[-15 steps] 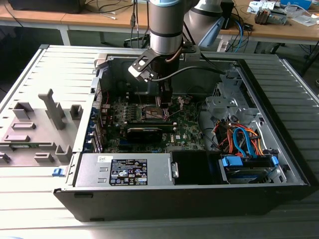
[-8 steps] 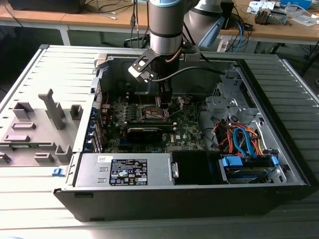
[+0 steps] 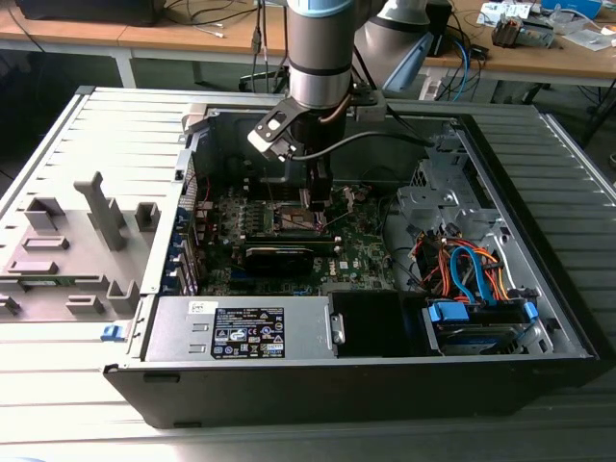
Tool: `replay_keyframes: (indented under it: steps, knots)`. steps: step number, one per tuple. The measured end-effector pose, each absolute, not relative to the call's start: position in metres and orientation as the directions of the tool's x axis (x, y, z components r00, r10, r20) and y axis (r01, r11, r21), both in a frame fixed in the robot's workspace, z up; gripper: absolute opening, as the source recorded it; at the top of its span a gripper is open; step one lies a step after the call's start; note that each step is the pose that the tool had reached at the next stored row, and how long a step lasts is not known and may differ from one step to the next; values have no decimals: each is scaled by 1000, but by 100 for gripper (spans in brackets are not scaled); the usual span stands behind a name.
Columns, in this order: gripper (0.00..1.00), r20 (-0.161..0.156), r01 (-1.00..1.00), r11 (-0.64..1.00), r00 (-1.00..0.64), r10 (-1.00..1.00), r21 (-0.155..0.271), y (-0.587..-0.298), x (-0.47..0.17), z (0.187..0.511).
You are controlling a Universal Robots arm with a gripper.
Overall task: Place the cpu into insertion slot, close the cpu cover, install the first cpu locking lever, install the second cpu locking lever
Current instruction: 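Place the cpu into insertion slot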
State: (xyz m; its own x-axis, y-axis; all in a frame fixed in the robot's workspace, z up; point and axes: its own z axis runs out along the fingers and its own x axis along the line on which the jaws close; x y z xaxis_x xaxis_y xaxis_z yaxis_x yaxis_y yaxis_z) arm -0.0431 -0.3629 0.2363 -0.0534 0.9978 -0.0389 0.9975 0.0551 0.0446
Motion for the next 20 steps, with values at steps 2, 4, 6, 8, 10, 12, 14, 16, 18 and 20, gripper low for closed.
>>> replay_keyframes:
  steps: [2,4,6,8,10,12,14,16,18,20]
  knots:
    - [55,-39,997,55,-53,998,45,-363,-43,236]
    - [55,-39,997,55,-53,998,45,-363,-43,236]
    - [55,-39,997,55,-53,998,45,-363,-43,235]
    - [55,-39,997,55,-53,998,45,-363,-43,234]
    - [55,-39,997,55,-53,998,45,-363,-43,234]
    - [55,-39,997,55,-53,998,45,-363,-43,234]
    - [55,-39,997,55,-53,998,45,-363,-43,233]
    - [55,-39,997,55,-53,998,45,-363,-43,233]
    - [55,-39,997,55,-53,998,45,-363,-43,232]
    - [55,-39,997,55,-53,998,45,-363,-43,232]
